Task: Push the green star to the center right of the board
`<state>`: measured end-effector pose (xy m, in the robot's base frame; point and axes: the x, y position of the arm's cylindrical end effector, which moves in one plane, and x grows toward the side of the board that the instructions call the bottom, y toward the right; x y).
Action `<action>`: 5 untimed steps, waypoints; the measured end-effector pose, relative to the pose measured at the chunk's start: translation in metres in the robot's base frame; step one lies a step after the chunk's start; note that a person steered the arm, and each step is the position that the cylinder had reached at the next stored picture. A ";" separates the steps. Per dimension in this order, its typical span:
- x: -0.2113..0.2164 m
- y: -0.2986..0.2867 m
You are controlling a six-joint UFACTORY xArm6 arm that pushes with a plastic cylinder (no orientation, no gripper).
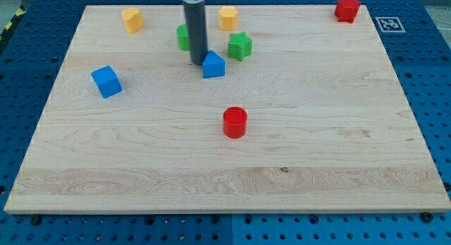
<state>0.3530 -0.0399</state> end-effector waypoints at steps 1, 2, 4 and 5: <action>-0.003 0.010; -0.024 0.010; -0.042 0.016; -0.043 0.045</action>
<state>0.3103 0.0056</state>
